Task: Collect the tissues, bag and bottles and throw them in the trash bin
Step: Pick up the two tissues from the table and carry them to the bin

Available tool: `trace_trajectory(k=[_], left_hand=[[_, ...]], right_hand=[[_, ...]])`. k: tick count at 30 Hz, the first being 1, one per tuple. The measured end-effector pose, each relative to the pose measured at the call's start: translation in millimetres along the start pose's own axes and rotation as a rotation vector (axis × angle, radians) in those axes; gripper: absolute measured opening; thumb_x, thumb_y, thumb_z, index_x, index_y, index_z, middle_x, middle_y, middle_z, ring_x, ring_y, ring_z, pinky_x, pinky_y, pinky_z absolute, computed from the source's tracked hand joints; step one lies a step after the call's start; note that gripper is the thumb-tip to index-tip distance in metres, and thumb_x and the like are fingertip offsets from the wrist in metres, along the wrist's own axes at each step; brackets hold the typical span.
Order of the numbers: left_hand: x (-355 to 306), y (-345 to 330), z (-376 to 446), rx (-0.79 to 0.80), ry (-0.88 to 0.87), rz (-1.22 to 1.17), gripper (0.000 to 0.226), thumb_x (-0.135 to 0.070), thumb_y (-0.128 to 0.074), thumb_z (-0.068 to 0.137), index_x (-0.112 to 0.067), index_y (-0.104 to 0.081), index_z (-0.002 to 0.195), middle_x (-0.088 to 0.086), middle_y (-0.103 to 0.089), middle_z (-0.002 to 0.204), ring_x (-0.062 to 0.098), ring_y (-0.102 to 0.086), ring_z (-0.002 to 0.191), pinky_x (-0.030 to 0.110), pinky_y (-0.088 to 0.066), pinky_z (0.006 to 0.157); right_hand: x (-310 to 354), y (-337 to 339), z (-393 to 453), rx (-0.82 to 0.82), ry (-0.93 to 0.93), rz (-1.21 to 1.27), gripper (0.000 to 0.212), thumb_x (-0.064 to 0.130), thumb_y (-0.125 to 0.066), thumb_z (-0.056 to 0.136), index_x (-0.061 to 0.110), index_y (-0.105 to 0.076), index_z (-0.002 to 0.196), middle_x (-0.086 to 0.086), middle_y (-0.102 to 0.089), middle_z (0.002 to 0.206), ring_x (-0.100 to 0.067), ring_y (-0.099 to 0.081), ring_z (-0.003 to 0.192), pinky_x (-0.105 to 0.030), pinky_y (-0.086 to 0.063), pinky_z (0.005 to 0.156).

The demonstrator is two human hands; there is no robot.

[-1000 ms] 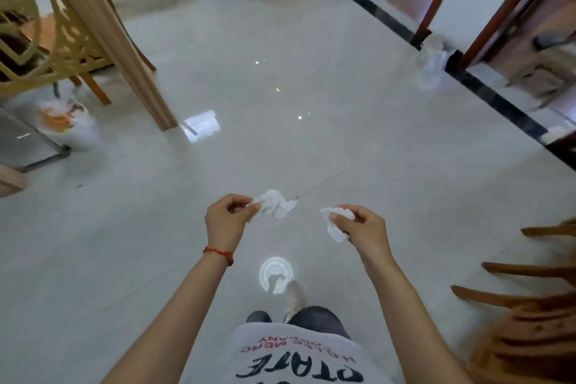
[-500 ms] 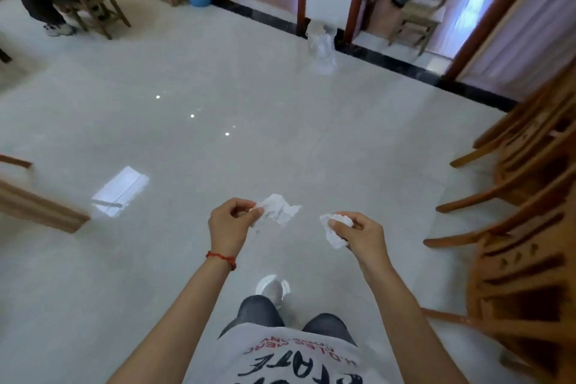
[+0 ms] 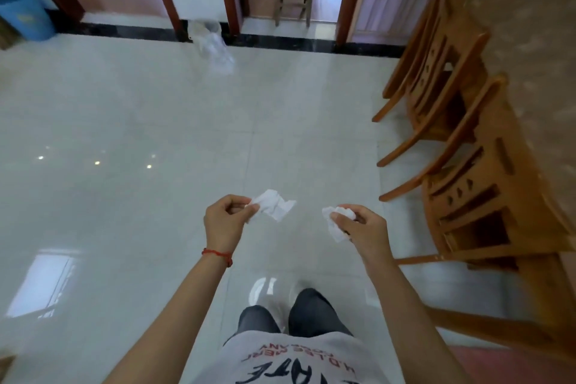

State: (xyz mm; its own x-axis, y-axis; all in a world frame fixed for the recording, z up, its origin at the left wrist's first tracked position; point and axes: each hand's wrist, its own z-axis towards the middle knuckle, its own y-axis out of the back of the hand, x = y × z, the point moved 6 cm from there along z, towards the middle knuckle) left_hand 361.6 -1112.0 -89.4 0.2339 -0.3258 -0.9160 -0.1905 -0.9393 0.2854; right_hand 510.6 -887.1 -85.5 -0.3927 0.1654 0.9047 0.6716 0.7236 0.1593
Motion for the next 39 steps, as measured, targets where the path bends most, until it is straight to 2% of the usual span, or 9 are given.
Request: trace_trajectory(k=[5, 11, 14, 16, 20, 27, 32, 35, 39], left_hand=[[-20.0, -24.6, 55.4, 0.016, -0.017, 0.008, 0.017, -0.009, -0.076, 0.066, -0.021, -0.066, 0.064, -0.001, -0.061, 0.059, -0.004, -0.053, 0.046, 0.009, -0.045, 0.053], [-54.3, -72.3, 139.1, 0.02, -0.023, -0.012, 0.012, -0.008, -0.076, 0.067, -0.015, -0.067, 0.068, -0.001, -0.061, 0.06, 0.0, -0.054, 0.049, 0.005, -0.044, 0.051], [-76.8, -98.3, 179.4, 0.012, -0.014, -0.029, 0.012, -0.007, -0.075, 0.067, -0.015, -0.067, 0.068, -0.001, -0.06, 0.06, 0.006, -0.054, 0.054, 0.006, -0.044, 0.051], [-92.2, -114.3, 204.9, 0.011, -0.018, -0.028, 0.01, -0.007, -0.075, 0.067, -0.013, -0.068, 0.07, -0.001, -0.061, 0.061, 0.009, -0.054, 0.055, 0.008, -0.046, 0.052], [-120.0, -142.5, 254.9, 0.033, -0.014, -0.012, 0.009, -0.009, -0.075, 0.069, -0.008, -0.069, 0.075, 0.002, -0.064, 0.066, 0.013, -0.057, 0.061, 0.021, -0.05, 0.062], [-161.6, -179.3, 362.0, 0.045, -0.018, -0.025, 0.011, -0.012, -0.076, 0.068, -0.018, -0.067, 0.068, 0.002, -0.064, 0.066, 0.014, -0.056, 0.061, 0.024, -0.049, 0.062], [-199.4, -205.4, 457.0, 0.076, -0.051, -0.026, 0.013, -0.011, -0.077, 0.067, -0.019, -0.067, 0.065, 0.003, -0.064, 0.065, 0.015, -0.057, 0.061, 0.025, -0.05, 0.061], [-225.9, -219.9, 511.9, 0.1, -0.082, 0.006, 0.013, -0.012, -0.076, 0.068, -0.02, -0.067, 0.065, 0.002, -0.064, 0.064, 0.015, -0.057, 0.061, 0.02, -0.05, 0.059], [-261.9, -240.3, 579.3, 0.132, -0.121, 0.042, 0.014, -0.012, -0.076, 0.068, -0.02, -0.066, 0.064, -0.002, -0.063, 0.062, 0.01, -0.056, 0.058, 0.007, -0.046, 0.051]], right_hand=[[21.3, -5.6, 52.5, -0.019, 0.006, 0.001, 0.013, 0.011, -0.073, 0.076, 0.017, -0.069, 0.086, 0.006, -0.065, 0.076, -0.007, -0.059, 0.068, -0.01, -0.047, 0.053], [63.6, -17.4, 147.3, 0.001, 0.025, -0.006, 0.013, 0.013, -0.074, 0.076, 0.018, -0.067, 0.087, 0.006, -0.065, 0.077, -0.008, -0.06, 0.071, -0.012, -0.05, 0.057], [89.3, -19.8, 193.6, 0.009, 0.037, -0.021, 0.013, 0.013, -0.074, 0.075, 0.02, -0.067, 0.085, 0.007, -0.065, 0.077, -0.006, -0.06, 0.07, -0.01, -0.049, 0.057], [106.5, -21.7, 222.6, 0.022, 0.049, -0.027, 0.013, 0.012, -0.075, 0.074, 0.021, -0.068, 0.082, 0.008, -0.065, 0.075, -0.005, -0.06, 0.067, -0.008, -0.046, 0.054], [134.5, -26.0, 277.7, 0.029, 0.039, -0.03, 0.013, 0.011, -0.075, 0.074, 0.02, -0.068, 0.081, 0.007, -0.064, 0.073, -0.004, -0.059, 0.065, -0.007, -0.045, 0.052], [174.5, -49.3, 381.6, 0.004, -0.006, -0.028, 0.012, 0.016, -0.076, 0.073, 0.023, -0.069, 0.079, 0.007, -0.065, 0.073, -0.008, -0.06, 0.067, -0.014, -0.046, 0.057], [217.6, -74.9, 466.6, -0.033, 0.013, 0.0, 0.011, 0.014, -0.075, 0.073, 0.019, -0.069, 0.08, 0.006, -0.065, 0.072, -0.009, -0.059, 0.066, -0.012, -0.048, 0.054], [243.6, -87.0, 513.6, -0.083, 0.01, -0.01, 0.013, 0.017, -0.075, 0.074, 0.015, -0.07, 0.086, 0.007, -0.064, 0.073, -0.007, -0.059, 0.066, -0.008, -0.046, 0.051], [274.4, -99.8, 568.0, -0.117, -0.004, -0.001, 0.011, 0.02, -0.074, 0.075, 0.022, -0.066, 0.082, 0.008, -0.065, 0.076, -0.007, -0.06, 0.07, -0.005, -0.047, 0.052]])
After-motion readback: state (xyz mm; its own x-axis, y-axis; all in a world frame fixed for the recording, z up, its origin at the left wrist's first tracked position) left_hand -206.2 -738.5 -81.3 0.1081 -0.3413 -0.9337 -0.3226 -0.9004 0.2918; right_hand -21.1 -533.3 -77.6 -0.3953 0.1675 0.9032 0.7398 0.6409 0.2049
